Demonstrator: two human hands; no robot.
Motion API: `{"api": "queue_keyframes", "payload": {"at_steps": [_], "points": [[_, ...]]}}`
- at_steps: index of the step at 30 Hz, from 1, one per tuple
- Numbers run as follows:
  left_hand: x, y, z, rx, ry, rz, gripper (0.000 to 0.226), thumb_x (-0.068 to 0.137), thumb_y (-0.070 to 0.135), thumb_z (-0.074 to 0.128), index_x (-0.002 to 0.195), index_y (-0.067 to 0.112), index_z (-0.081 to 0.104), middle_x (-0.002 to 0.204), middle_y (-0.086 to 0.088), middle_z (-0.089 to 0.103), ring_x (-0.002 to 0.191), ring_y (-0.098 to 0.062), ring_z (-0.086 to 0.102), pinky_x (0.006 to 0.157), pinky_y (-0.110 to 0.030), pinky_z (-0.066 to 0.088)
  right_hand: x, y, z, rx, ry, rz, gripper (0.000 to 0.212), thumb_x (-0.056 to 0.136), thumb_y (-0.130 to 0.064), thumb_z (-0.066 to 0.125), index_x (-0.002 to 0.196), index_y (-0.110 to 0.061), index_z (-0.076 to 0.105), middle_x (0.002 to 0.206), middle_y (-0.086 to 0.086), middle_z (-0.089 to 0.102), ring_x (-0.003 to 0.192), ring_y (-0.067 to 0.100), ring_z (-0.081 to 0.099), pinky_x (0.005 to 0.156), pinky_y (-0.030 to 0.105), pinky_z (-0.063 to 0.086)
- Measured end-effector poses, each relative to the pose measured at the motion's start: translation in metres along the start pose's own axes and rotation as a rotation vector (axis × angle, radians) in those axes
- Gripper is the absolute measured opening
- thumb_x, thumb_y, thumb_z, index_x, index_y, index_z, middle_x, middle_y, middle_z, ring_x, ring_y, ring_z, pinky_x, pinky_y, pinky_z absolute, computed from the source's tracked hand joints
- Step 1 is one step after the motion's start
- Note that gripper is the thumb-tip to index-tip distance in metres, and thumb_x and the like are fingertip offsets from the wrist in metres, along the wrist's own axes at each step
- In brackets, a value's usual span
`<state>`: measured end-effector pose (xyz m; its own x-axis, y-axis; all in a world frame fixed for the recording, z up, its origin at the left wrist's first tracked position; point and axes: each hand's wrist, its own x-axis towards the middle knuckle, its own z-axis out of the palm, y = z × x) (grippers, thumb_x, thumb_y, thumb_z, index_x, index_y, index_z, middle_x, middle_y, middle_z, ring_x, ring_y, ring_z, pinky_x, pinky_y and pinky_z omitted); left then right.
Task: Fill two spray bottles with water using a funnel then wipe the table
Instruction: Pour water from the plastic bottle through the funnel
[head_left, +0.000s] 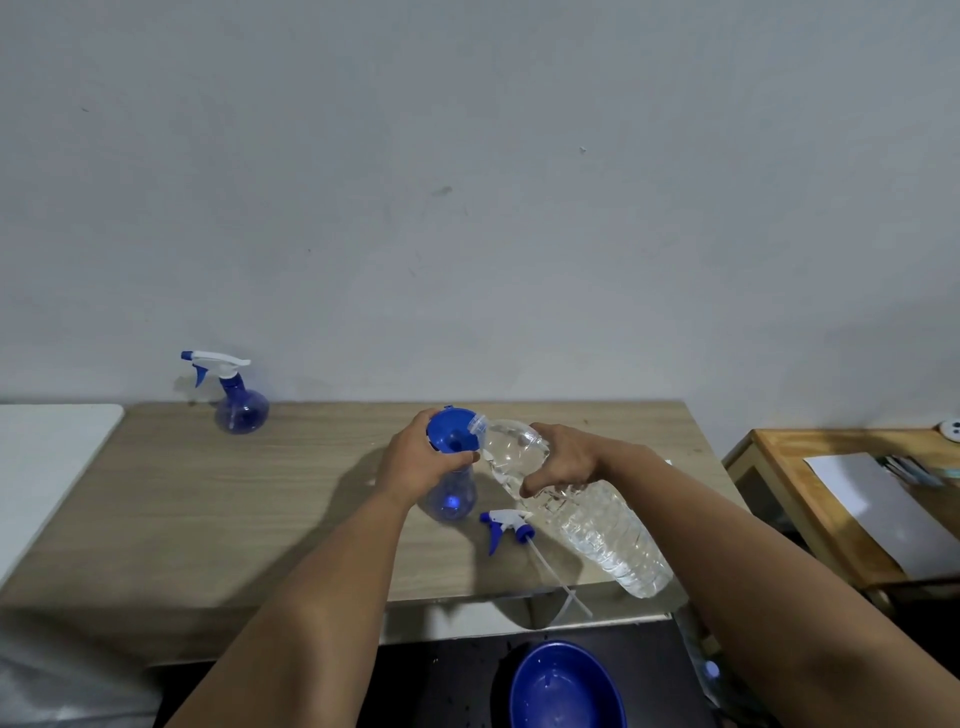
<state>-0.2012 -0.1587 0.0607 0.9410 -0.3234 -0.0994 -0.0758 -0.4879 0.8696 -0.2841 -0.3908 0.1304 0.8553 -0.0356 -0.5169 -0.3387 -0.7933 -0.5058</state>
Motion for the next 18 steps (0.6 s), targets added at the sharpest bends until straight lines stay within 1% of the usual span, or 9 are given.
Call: {"api": "queue_keyframes", "payload": {"at_steps": [2, 3, 5, 8, 11, 13, 14, 16, 18], "points": [[-0.0006, 0.0005, -0.0005, 0.003, 0.001, 0.002, 0.084, 0.049, 0.059, 0.089, 0.125, 0.044, 0.054, 0.108, 0.021, 0.067, 0.098, -0.009, 0.067, 0.09, -0.039, 0.058, -0.0001, -0.0016, -0.0013, -0.021, 0.005, -0.014, 0.088, 0.059, -0.042, 0.09, 0.136, -0.025, 0.053, 0.109, 0.003, 0.073, 0.079, 0.02, 0.075, 0.073, 0.045, 0.066], [-0.0005, 0.0002, -0.0006, 0.003, -0.002, 0.001, 0.086, 0.048, 0.062, 0.088, 0.125, 0.045, 0.054, 0.109, 0.021, 0.067, 0.098, -0.009, 0.067, 0.09, -0.04, 0.058, -0.0001, -0.0017, -0.002, -0.023, 0.004, -0.013, 0.088, 0.059, -0.043, 0.091, 0.136, -0.024, 0.053, 0.11, 0.002, 0.072, 0.081, 0.02, 0.075, 0.072, 0.043, 0.066], [-0.0002, -0.0004, -0.0009, 0.002, -0.007, 0.002, 0.09, 0.046, 0.066, 0.087, 0.126, 0.044, 0.053, 0.11, 0.02, 0.068, 0.098, -0.01, 0.067, 0.09, -0.04, 0.058, -0.0006, -0.0032, -0.0036, -0.014, -0.007, -0.002, 0.087, 0.06, -0.04, 0.091, 0.136, -0.023, 0.052, 0.106, 0.004, 0.072, 0.074, 0.022, 0.074, 0.063, 0.039, 0.063], [0.0001, -0.0006, -0.0006, -0.002, -0.009, -0.002, 0.093, 0.043, 0.068, 0.085, 0.127, 0.044, 0.053, 0.112, 0.02, 0.067, 0.1, -0.011, 0.067, 0.091, -0.041, 0.058, 0.0008, -0.0036, -0.0046, -0.017, -0.018, 0.018, 0.09, 0.055, -0.043, 0.09, 0.134, -0.023, 0.051, 0.103, 0.011, 0.075, 0.069, 0.025, 0.073, 0.062, 0.044, 0.061], [-0.0004, 0.0003, -0.0009, -0.006, -0.013, 0.003, 0.092, 0.045, 0.066, 0.085, 0.128, 0.043, 0.053, 0.112, 0.02, 0.067, 0.101, -0.011, 0.067, 0.092, -0.04, 0.057, -0.0001, -0.0059, -0.0052, -0.027, -0.026, 0.016, 0.08, 0.057, -0.04, 0.09, 0.127, -0.023, 0.055, 0.101, 0.01, 0.075, 0.07, 0.026, 0.073, 0.063, 0.048, 0.062], [-0.0002, -0.0001, -0.0011, -0.003, -0.013, 0.003, 0.092, 0.045, 0.066, 0.085, 0.129, 0.042, 0.053, 0.113, 0.02, 0.067, 0.101, -0.011, 0.067, 0.092, -0.04, 0.057, -0.0008, -0.0068, -0.0056, -0.037, -0.037, 0.012, 0.073, 0.066, -0.033, 0.091, 0.129, -0.022, 0.055, 0.099, 0.006, 0.073, 0.072, 0.026, 0.074, 0.06, 0.041, 0.061], [-0.0001, -0.0003, -0.0012, 0.0, -0.012, 0.003, 0.093, 0.045, 0.066, 0.085, 0.129, 0.043, 0.053, 0.113, 0.02, 0.067, 0.101, -0.01, 0.067, 0.092, -0.04, 0.057, -0.0011, -0.0073, -0.0057, -0.043, -0.041, 0.009, 0.071, 0.071, -0.029, 0.091, 0.132, -0.021, 0.055, 0.097, 0.003, 0.071, 0.07, 0.022, 0.072, 0.057, 0.036, 0.06], [-0.0001, -0.0005, -0.0014, 0.001, -0.011, 0.003, 0.093, 0.045, 0.066, 0.085, 0.129, 0.043, 0.053, 0.113, 0.021, 0.067, 0.101, -0.01, 0.067, 0.091, -0.04, 0.057, -0.0019, -0.0082, -0.0062, -0.05, -0.042, 0.009, 0.07, 0.077, -0.022, 0.09, 0.137, -0.017, 0.054, 0.094, -0.001, 0.069, 0.065, 0.015, 0.069, 0.052, 0.029, 0.055], [0.0, -0.0003, -0.0017, 0.001, -0.008, 0.006, 0.092, 0.045, 0.066, 0.085, 0.128, 0.043, 0.053, 0.112, 0.02, 0.068, 0.101, -0.01, 0.067, 0.091, -0.04, 0.057, -0.0038, -0.0096, -0.0069, -0.049, -0.039, 0.021, 0.069, 0.079, -0.019, 0.089, 0.138, -0.014, 0.052, 0.089, -0.002, 0.067, 0.056, 0.008, 0.065, 0.046, 0.023, 0.051]]}}
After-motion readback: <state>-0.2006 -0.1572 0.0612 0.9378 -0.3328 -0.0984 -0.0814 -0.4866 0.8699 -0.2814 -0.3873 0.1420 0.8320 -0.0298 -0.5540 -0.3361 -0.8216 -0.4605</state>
